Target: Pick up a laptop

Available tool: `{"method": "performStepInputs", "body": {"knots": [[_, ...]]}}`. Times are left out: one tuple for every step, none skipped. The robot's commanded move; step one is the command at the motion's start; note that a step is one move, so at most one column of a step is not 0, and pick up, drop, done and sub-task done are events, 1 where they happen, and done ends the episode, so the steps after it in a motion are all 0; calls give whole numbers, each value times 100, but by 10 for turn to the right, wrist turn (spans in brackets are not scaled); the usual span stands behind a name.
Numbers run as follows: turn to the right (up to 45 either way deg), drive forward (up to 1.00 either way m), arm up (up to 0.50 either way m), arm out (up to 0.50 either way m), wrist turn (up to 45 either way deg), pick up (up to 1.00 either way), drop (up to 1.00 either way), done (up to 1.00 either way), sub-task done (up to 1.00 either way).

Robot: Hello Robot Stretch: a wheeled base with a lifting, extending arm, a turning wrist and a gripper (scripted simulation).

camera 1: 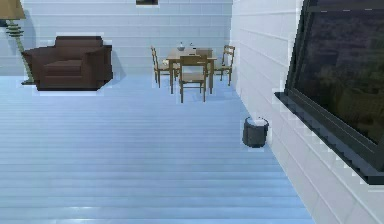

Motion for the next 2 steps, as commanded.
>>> {"method": "performStepInputs", "body": {"knots": [[0,0,0,0,450,0,0,0,0],[0,0,0,0,360,0,0,0,0]]}}
